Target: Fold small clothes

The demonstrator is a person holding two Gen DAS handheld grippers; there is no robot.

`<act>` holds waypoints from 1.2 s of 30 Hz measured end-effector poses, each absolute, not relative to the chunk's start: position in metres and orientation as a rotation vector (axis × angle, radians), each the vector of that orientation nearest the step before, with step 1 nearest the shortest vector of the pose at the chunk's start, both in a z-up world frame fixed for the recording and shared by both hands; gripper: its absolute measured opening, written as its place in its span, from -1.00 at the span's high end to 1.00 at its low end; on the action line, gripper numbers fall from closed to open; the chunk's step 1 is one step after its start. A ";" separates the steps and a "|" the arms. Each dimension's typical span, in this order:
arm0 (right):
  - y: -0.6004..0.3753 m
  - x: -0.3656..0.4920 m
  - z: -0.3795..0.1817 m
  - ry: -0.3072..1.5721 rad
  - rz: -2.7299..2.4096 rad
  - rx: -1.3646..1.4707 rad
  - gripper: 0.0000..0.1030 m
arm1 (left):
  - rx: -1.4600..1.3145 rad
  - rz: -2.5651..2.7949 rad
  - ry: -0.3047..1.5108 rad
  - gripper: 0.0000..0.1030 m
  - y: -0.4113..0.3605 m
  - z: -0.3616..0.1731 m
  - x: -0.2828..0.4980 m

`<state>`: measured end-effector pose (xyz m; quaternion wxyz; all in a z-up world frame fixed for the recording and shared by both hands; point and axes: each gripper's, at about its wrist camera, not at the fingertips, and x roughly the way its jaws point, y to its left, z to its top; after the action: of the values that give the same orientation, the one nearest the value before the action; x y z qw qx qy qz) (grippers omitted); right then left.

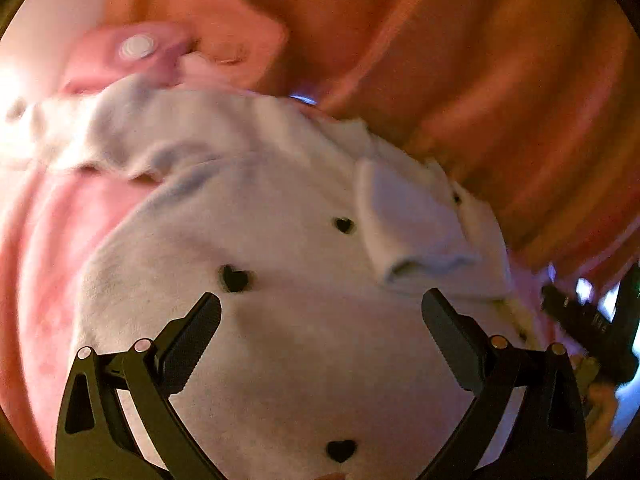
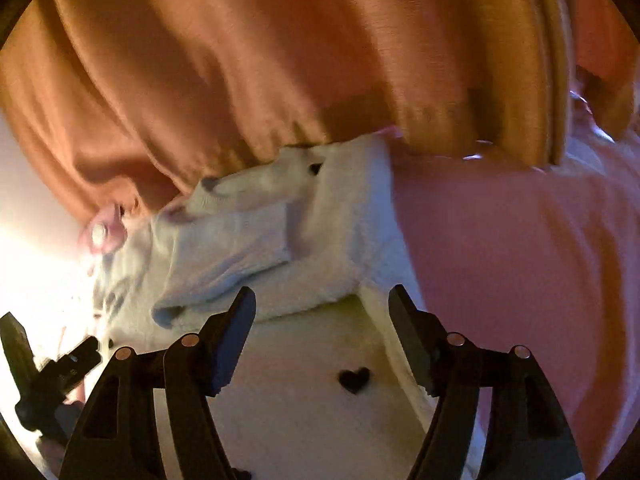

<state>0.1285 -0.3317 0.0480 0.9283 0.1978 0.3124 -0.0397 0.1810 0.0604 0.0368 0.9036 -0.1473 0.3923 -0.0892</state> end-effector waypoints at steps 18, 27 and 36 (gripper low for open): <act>-0.300 0.232 0.104 0.561 -0.090 0.521 0.88 | -0.289 -0.127 0.799 -0.91 0.080 0.037 0.176; -0.123 0.306 0.129 0.665 0.415 0.338 0.68 | -0.346 -0.169 0.795 -0.91 0.090 0.036 0.178; -0.276 0.232 0.071 0.657 -0.192 0.228 -0.07 | -0.548 -0.164 0.890 -0.91 0.112 0.016 0.214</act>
<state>0.2325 -0.2758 0.0715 0.9357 0.1113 0.3214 -0.0939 0.2136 0.1125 0.0162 0.8633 -0.2616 0.4245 -0.0784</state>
